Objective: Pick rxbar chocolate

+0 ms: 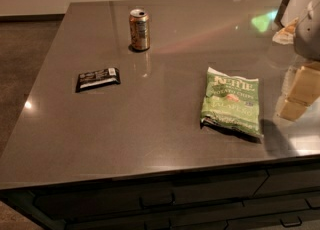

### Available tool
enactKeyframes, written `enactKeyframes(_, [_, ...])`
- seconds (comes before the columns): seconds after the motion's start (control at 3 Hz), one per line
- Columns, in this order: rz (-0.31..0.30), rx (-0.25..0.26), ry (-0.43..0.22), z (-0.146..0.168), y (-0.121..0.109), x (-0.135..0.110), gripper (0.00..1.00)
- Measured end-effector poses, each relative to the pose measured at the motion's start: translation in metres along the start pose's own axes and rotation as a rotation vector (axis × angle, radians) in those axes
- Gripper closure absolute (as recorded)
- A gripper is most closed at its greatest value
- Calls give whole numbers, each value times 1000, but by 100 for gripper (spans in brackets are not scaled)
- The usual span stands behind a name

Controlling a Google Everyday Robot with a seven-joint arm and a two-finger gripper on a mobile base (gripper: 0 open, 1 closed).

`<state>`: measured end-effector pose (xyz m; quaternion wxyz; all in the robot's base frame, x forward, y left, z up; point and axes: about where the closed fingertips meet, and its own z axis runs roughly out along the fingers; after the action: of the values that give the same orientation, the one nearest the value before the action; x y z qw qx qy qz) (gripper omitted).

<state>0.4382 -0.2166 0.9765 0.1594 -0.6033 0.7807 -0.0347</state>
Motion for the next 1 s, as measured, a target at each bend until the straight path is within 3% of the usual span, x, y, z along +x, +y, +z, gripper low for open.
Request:
enactKeyframes(0.33, [-4,6,-10,-1,-2,-4,0])
enactKeyframes(1.0, [-137,-15,-84,23,-19,-71,0])
